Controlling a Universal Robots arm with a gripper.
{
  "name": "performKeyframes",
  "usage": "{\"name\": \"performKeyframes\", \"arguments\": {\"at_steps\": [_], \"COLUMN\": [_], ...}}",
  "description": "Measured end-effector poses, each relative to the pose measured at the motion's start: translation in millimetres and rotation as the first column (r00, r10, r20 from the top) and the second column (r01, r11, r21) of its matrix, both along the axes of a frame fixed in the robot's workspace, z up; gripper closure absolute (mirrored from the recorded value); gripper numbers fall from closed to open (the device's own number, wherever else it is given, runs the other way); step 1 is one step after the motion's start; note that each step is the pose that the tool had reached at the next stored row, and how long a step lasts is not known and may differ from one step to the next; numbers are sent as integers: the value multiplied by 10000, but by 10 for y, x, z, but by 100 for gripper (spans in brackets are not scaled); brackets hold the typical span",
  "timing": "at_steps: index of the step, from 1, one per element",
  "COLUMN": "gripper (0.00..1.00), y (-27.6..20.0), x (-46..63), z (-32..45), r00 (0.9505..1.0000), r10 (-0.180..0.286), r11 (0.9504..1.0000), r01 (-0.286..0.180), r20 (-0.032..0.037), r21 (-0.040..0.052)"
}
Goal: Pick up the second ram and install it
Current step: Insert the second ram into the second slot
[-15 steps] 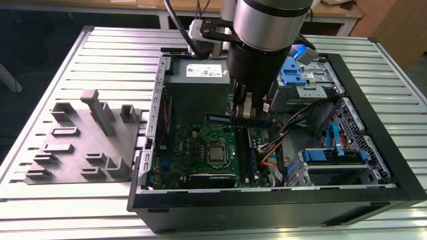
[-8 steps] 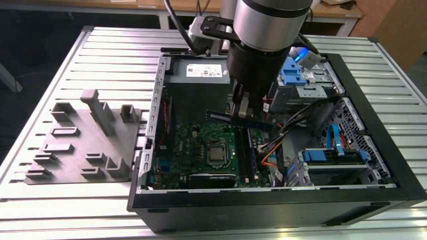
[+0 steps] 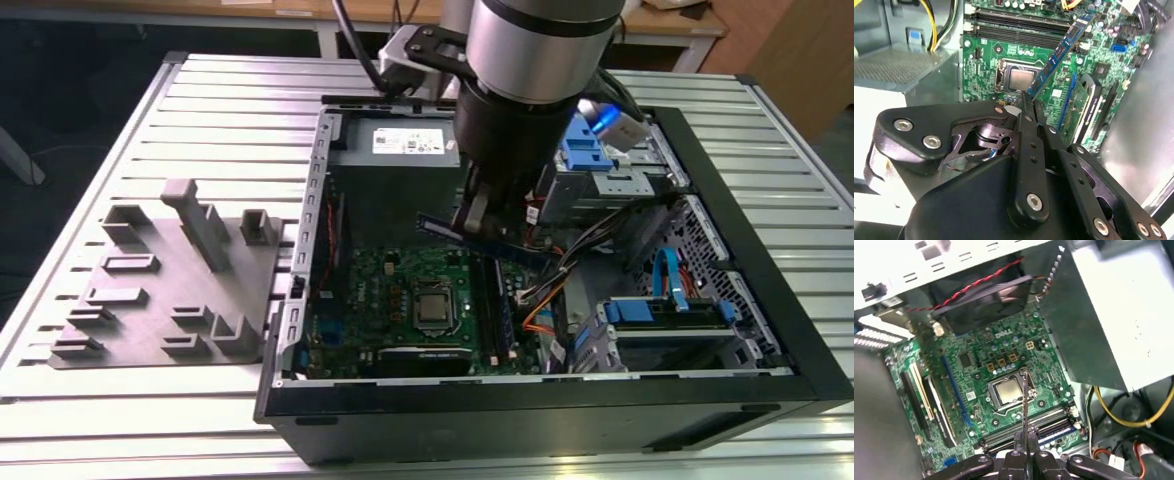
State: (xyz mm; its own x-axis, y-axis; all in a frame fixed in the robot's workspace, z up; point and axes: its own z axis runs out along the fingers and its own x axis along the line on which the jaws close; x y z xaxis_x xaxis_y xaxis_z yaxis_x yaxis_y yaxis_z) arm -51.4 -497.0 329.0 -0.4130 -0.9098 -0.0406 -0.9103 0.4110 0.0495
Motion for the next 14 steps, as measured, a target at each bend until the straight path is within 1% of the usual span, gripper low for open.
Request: {"name": "performKeyframes", "arguments": {"at_steps": [2,4,7,9,11,12,14], "gripper": [90,90,90,90,90,90,90], "y": [0,0,0,0,0,0,0], "x": [0,0,0,0,0,0,0], "z": [-1,-2,-5,-7,-9,-11,-12], "r00": [9994,9974,9919,9867,9801,9766,9678], "r10": [-360,-720,-1272,-1628,-1983,-2152,-2518], "r11": [9994,9974,9919,9867,9801,9766,9678], "r01": [360,720,1272,1628,1983,2152,2518], "r20": [0,0,0,0,0,0,0], "r21": [0,0,0,0,0,0,0]}}
